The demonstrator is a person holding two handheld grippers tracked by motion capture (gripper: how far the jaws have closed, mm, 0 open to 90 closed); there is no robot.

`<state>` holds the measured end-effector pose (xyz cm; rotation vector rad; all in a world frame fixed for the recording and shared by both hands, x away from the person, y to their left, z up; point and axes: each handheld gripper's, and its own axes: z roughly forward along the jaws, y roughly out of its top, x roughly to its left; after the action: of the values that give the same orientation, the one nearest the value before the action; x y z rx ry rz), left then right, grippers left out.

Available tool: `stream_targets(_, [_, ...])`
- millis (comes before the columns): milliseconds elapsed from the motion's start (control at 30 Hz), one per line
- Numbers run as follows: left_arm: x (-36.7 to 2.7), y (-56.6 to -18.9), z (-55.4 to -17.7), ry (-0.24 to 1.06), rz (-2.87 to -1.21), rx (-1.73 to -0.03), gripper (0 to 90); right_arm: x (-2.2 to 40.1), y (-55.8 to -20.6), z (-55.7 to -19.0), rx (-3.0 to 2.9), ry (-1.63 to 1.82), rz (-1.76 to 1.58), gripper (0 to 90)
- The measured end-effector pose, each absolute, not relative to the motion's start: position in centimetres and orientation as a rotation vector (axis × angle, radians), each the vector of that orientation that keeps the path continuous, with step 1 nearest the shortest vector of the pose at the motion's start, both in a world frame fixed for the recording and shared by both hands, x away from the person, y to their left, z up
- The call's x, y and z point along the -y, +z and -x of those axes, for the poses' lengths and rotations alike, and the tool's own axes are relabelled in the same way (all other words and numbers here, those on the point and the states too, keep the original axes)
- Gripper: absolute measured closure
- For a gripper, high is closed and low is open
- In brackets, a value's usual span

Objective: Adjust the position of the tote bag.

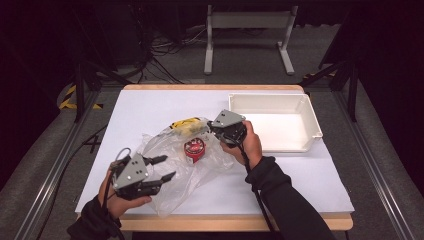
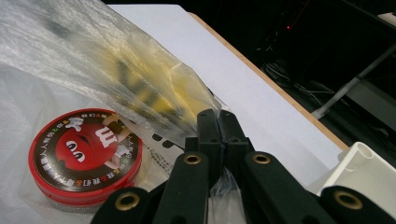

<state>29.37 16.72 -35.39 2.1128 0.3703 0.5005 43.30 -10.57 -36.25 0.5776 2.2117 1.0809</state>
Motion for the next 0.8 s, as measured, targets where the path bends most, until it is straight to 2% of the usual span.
stream_targets(167, [-14.6,-37.2,-29.4,0.458,-2.275,-0.333,56.6,10.4,-36.3,-43.3,-2.216,1.073,-0.573,89.6])
stream_targets(300, [-14.7,-39.0,-31.5,0.487,-2.336,-0.469,56.2,10.5,-36.2,-43.1,-2.219,1.076,-0.57,89.4])
stream_targets(433, [-15.5,-40.1,-33.3,0.51,-2.344,-0.569,55.0,10.8,-36.0,-43.1,-2.22,1.081,-0.573,85.0])
stream_targets(500, [-16.0,-40.2,-33.7,0.549,-2.336,-0.601,55.0,11.0,-36.0,-43.2,-2.23,1.082,-0.574,79.0])
stream_targets(533, [-16.1,-40.1,-33.8,0.555,-2.335,-0.61,55.0,11.2,-35.9,-43.1,-2.241,1.106,-0.563,69.6])
stream_targets(567, [-16.3,-40.1,-33.9,0.561,-2.321,-0.619,55.0,11.2,-35.9,-43.1,-2.241,1.106,-0.563,69.6])
stream_targets(600, [-16.6,-39.9,-34.0,0.574,-2.31,-0.633,55.0,11.3,-35.7,-42.9,-2.249,1.12,-0.557,55.1])
stream_targets(667, [-17.1,-39.7,-34.1,0.568,-2.285,-0.645,55.0,11.8,-35.3,-42.5,-2.264,1.18,-0.536,51.6])
stream_targets(767, [-17.6,-39.4,-34.1,0.574,-2.264,-0.653,55.0,12.3,-34.6,-41.9,-2.254,1.221,-0.528,52.1])
stream_targets(800, [-17.8,-39.3,-34.1,0.583,-2.261,-0.654,55.0,12.7,-33.8,-41.2,-2.255,1.266,-0.48,62.5])
